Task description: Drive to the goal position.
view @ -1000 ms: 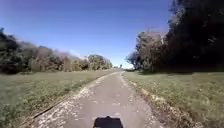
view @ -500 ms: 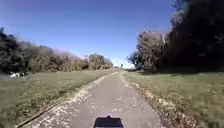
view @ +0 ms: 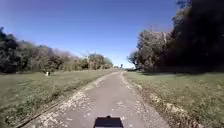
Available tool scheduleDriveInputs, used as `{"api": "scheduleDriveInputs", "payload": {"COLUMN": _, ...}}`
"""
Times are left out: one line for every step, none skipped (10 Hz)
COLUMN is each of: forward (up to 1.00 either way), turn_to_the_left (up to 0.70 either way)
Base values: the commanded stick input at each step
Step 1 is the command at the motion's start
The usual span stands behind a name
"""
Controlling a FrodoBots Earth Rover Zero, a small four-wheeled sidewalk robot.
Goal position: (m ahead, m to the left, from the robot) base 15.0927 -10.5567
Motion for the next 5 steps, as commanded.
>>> {"api": "scheduleDriveInputs", "payload": {"forward": 0.50, "turn_to_the_left": 0.00}}
{"api": "scheduleDriveInputs", "payload": {"forward": 0.50, "turn_to_the_left": 0.00}}
{"api": "scheduleDriveInputs", "payload": {"forward": 0.50, "turn_to_the_left": 0.00}}
{"api": "scheduleDriveInputs", "payload": {"forward": 0.50, "turn_to_the_left": 0.00}}
{"api": "scheduleDriveInputs", "payload": {"forward": 0.50, "turn_to_the_left": 0.00}}
